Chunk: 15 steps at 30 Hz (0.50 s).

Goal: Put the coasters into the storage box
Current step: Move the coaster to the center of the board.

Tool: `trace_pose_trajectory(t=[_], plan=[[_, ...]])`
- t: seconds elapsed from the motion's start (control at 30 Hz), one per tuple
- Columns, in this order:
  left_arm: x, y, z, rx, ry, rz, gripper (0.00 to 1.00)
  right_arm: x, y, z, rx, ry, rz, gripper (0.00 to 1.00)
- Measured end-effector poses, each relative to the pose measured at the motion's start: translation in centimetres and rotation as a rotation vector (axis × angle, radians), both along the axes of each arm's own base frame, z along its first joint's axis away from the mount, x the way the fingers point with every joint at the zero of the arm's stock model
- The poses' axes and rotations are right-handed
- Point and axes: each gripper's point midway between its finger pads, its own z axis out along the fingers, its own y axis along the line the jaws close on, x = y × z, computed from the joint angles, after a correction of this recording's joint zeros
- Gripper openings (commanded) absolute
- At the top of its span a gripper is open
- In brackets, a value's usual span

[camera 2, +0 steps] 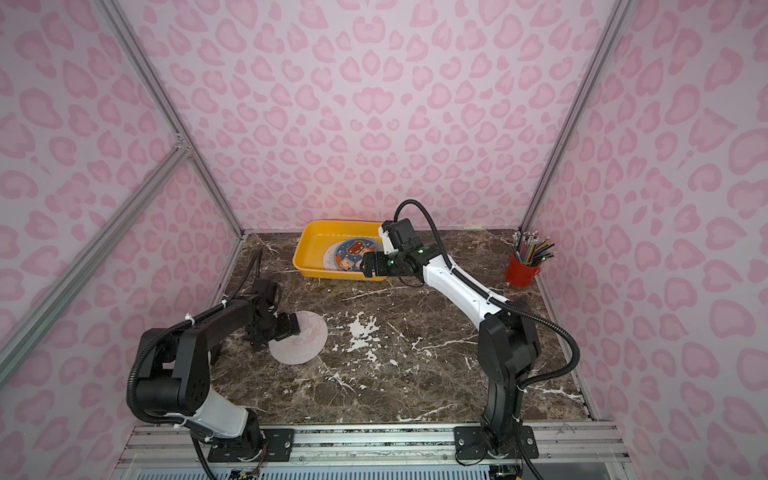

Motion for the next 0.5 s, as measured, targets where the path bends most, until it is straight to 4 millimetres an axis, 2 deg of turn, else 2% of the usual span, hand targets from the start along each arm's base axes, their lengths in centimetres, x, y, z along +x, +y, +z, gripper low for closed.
trace_pose_trajectory(t=[0.5], plan=[[1.2, -9.8, 0.7, -0.049, 0.006, -0.286, 0.99, -2.3, -0.4, -2.8, -0.012, 0.062, 0.016, 0.98]])
